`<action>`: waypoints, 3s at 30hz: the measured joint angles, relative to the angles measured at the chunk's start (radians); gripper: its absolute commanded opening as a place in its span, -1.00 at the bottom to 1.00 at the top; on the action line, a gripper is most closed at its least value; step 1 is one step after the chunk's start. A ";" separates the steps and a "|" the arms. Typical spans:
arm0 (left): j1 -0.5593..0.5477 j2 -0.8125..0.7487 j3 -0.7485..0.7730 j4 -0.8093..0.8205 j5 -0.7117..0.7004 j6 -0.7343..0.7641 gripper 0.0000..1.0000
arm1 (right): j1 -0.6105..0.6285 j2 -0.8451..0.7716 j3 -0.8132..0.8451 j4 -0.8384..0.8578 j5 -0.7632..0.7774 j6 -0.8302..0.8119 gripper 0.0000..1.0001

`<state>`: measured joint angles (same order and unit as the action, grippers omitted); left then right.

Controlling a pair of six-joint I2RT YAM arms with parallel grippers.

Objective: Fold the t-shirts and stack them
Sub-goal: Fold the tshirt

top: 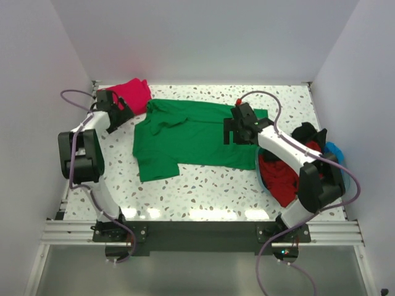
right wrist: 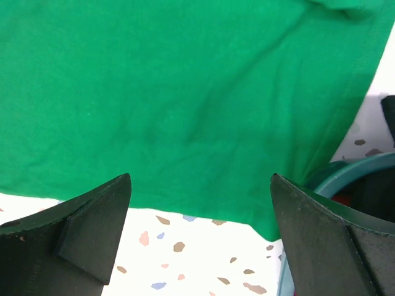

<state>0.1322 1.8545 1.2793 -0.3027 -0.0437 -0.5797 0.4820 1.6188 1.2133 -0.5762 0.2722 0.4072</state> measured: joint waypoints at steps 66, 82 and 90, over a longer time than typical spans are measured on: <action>-0.183 -0.021 -0.148 0.000 -0.059 0.029 1.00 | 0.146 0.229 -0.021 0.044 0.051 0.076 0.97; -0.079 -0.101 -0.195 -0.123 -0.109 0.025 1.00 | 0.283 0.293 0.098 -0.043 0.132 0.155 0.97; -0.074 -0.461 -0.295 -0.265 -0.142 -0.048 1.00 | 0.281 0.122 0.055 -0.074 0.165 0.204 0.97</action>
<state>0.0578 1.3937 0.9844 -0.5678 -0.1856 -0.6277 0.7631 1.7412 1.2678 -0.6498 0.4370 0.6109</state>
